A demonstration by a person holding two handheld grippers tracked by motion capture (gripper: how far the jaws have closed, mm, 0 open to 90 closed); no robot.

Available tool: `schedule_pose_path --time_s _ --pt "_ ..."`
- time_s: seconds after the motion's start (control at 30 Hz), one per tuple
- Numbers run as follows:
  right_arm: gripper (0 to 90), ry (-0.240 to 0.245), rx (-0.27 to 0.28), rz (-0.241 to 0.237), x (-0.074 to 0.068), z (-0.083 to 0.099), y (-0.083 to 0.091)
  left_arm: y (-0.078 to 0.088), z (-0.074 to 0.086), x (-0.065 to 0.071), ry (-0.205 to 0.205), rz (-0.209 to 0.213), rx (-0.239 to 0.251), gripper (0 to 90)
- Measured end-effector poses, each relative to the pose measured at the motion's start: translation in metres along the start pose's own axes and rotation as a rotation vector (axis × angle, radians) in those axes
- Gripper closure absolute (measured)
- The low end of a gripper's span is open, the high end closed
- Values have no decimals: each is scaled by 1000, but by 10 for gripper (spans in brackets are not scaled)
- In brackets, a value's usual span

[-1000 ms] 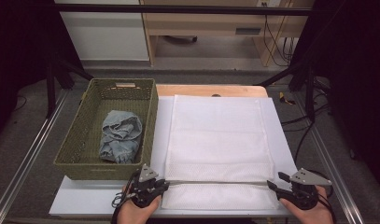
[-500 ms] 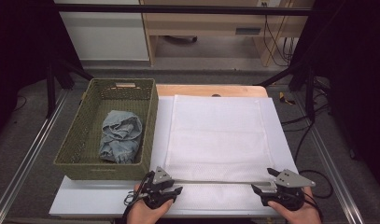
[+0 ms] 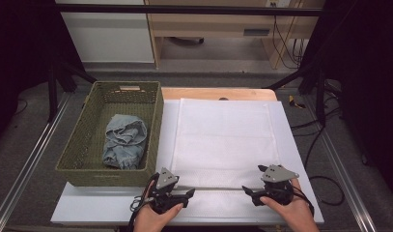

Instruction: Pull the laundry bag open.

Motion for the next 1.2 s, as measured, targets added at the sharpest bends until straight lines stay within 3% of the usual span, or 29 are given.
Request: schedule_pose_path --time_s 0.23,0.53,0.7,0.87,1.1,1.2 --pt "91 23 -9 -20 -2 -14 -15 -7 -15 3 -62 14 49 174" --pt "105 67 -25 -48 -6 -28 -23 -14 -21 6 -123 26 47 126" --pt "110 92 -34 -68 -9 -34 -28 -9 -20 11 -160 8 50 124" --pt "154 110 -50 -77 -15 -39 -35 -3 -19 13 -157 5 65 121" --pt "241 149 -73 -129 -26 -44 -41 4 -17 10 -148 -10 73 116" --pt "260 136 -83 -137 -29 -44 -43 5 -16 10 -149 -12 71 116"
Point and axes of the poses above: each handheld gripper's, and its own axes: y roughly backward along the jaws, z roughly out of its underside, x roughly to its right, the point moved 7 cm from there along -y, roughly forward along the jaws, and after that the axes turned 10 degrees about z, right-handed, at the moved point
